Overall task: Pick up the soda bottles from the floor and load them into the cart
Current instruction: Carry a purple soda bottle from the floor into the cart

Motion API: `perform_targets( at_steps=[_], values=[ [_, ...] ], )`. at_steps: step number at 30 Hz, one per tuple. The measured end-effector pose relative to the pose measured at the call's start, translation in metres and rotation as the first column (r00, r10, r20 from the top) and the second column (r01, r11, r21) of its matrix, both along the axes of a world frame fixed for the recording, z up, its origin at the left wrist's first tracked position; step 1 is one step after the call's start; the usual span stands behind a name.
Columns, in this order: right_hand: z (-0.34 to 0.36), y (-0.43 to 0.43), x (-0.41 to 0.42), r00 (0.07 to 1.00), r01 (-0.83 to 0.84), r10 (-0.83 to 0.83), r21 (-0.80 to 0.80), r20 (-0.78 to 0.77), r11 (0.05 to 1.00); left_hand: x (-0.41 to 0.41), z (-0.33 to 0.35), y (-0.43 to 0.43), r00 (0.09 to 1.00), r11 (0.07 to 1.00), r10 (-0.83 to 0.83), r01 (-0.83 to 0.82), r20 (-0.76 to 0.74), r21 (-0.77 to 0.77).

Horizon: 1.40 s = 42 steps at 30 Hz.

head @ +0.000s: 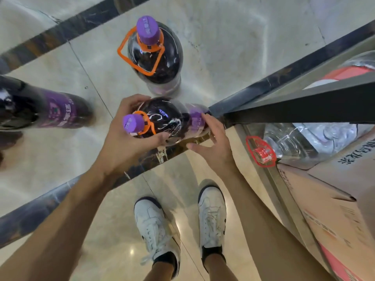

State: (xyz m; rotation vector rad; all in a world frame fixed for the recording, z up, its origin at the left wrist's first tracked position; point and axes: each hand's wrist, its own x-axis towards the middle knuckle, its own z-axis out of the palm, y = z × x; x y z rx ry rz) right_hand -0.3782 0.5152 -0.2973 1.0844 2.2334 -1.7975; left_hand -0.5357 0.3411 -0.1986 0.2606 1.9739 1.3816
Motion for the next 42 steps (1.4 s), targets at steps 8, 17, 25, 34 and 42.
perform_targets(
  at_steps=[8,17,25,34,42],
  values=[
    [-0.023,0.012,-0.049,0.895,-0.434,0.443,0.344,0.059,0.833,0.002,-0.017,-0.033,0.969,0.982,0.183,-0.187,0.163,0.008],
    [0.015,0.001,-0.034,0.894,-0.381,0.445,0.432,-0.054,0.817,-0.011,0.041,-0.024,0.964,0.993,0.119,-0.111,0.236,-0.047],
    [0.239,-0.014,-0.005,0.898,-0.384,0.434,0.356,-0.07,0.852,0.003,0.268,-0.037,0.975,0.999,0.034,-0.025,0.218,-0.047],
    [0.598,-0.018,0.012,0.901,-0.273,0.393,0.461,-0.185,0.844,-0.005,0.628,-0.04,0.987,0.994,-0.113,0.112,0.114,0.018],
    [0.771,-0.01,0.043,0.928,-0.159,0.327,0.608,-0.176,0.778,0.009,0.777,-0.023,0.976,0.966,-0.207,0.194,0.063,0.169]
  ],
)
